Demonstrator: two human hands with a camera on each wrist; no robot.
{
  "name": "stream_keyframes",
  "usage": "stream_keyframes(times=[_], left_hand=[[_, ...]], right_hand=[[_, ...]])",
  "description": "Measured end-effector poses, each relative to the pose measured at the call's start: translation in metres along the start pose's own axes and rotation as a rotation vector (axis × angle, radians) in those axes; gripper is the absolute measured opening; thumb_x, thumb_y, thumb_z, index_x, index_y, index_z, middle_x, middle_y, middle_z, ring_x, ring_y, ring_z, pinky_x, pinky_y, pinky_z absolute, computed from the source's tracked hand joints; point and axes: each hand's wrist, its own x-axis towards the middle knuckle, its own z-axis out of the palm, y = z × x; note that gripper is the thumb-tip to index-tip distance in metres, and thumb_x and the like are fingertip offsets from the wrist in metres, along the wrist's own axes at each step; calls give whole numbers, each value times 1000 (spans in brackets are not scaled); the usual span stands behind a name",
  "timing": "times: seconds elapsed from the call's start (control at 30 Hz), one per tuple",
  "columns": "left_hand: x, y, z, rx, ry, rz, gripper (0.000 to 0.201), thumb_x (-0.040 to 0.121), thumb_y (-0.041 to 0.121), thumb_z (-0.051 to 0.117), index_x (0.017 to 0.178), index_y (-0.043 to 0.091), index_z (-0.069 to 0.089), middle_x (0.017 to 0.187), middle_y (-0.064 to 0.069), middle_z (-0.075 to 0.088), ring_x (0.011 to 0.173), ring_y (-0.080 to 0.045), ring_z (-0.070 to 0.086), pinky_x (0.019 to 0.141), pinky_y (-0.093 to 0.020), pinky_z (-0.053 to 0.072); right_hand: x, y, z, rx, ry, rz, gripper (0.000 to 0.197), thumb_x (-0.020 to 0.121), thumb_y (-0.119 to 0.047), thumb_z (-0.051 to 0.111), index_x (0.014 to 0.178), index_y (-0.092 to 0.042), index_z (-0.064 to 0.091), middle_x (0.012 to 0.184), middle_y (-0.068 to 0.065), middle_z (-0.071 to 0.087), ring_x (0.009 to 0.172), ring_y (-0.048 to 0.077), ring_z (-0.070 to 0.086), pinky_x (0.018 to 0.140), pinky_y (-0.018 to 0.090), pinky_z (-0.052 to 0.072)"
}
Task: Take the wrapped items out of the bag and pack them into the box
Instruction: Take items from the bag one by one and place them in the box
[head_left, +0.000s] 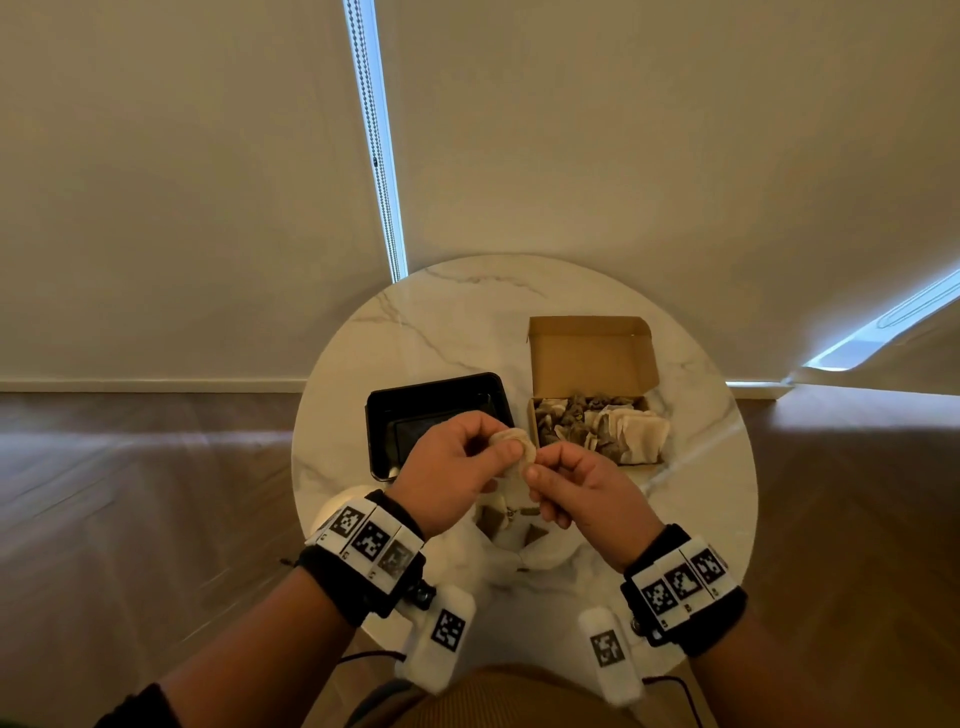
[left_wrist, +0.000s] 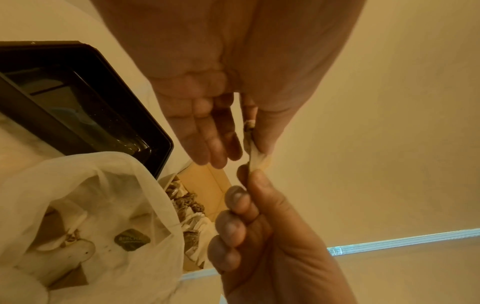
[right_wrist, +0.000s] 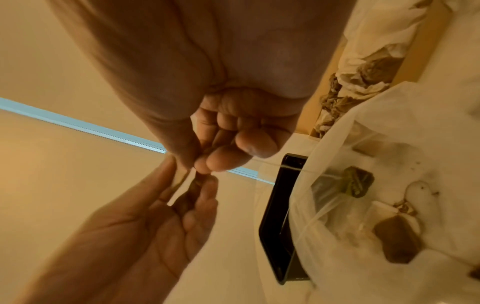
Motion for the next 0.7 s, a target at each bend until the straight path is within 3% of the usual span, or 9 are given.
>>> stream_keyframes(times=[0.1, 0.23, 0.37, 0.5, 0.6, 0.7], left_hand=[[1, 5, 0, -81, 17, -22, 10, 98, 20, 68, 106, 12, 67, 101, -15, 75, 88, -26, 76, 81, -44, 64], [3, 12, -3, -216, 94, -32, 18, 98, 9, 67, 115, 10, 63, 109, -16, 74, 92, -23, 75, 77, -39, 64], [4, 22, -6, -387, 126, -63, 27, 96, 6, 68, 122, 11, 60, 112, -15, 74, 102, -33, 74, 79, -40, 64], [1, 28, -5, -484, 98, -81, 25, 98, 8, 65, 123, 7, 60, 106, -16, 75, 93, -33, 75, 73, -35, 64], [-1, 27, -3, -494, 71, -86, 21, 101, 10, 62, 121, 4, 62, 96, -14, 74, 80, -24, 75, 60, -25, 59], [-4, 28, -2, -484, 30, -94, 20, 101, 11, 61, 120, 6, 63, 89, -9, 75, 73, -18, 73, 54, -21, 52]], right_hand=[[-3, 12, -3, -75, 33, 2, 7, 100, -12, 63, 99, -7, 69, 72, 1, 65, 63, 18, 57, 54, 25, 45], [-10, 30, -6, -168, 70, 27, 10, 100, -13, 62, 100, -15, 72, 77, -2, 70, 68, 15, 63, 58, 29, 49], [-17, 41, -5, -273, 75, 29, 12, 99, -15, 65, 99, -22, 74, 83, -1, 74, 70, 9, 66, 63, 19, 51], [-18, 50, -4, -370, 82, 40, 11, 97, -21, 67, 98, -29, 75, 84, -6, 74, 73, 7, 67, 68, 19, 53], [-17, 53, -3, -507, 84, 19, 9, 96, -28, 68, 99, -33, 74, 90, -13, 72, 71, 6, 65, 67, 17, 51], [-15, 52, -3, -562, 48, 38, 10, 97, -29, 66, 102, -33, 73, 92, -15, 72, 75, 1, 65, 69, 15, 52]])
